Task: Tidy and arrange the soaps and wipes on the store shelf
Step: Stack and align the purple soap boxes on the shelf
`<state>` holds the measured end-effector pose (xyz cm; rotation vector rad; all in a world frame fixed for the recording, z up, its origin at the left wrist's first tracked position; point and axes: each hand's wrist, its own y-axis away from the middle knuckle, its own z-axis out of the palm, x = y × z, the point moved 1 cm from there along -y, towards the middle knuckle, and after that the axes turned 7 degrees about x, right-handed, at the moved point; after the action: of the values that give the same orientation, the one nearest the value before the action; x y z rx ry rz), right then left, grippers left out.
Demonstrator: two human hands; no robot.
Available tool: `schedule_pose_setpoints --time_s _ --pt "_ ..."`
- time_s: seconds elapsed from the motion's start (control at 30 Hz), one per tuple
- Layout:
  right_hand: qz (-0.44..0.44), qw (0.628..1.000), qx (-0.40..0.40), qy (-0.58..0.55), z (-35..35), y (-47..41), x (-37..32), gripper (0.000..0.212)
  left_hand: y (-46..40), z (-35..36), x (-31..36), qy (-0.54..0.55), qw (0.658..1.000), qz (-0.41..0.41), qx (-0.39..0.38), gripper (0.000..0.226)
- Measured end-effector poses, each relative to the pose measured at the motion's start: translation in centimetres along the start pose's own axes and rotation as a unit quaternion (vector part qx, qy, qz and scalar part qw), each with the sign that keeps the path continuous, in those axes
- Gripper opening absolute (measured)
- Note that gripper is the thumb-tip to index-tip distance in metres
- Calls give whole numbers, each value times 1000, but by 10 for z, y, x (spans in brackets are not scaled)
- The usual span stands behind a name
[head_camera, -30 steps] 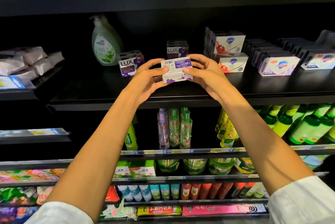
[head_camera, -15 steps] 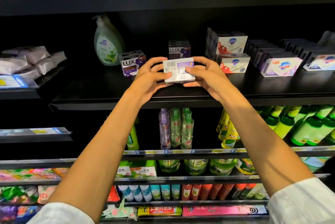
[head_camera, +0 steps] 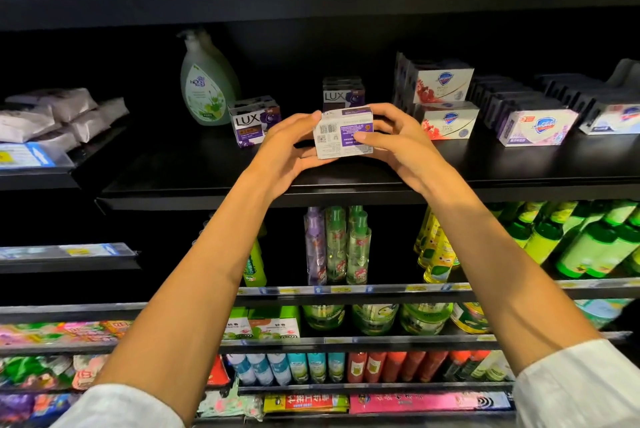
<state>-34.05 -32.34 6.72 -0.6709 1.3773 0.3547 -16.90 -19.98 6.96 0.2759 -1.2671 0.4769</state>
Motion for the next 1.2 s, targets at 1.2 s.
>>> schedule_pose_setpoints --time_s 1.2 --pt "50 997 -1 -60 4 -5 -1 26 -3 -5 -4 -7 999 48 4 49"
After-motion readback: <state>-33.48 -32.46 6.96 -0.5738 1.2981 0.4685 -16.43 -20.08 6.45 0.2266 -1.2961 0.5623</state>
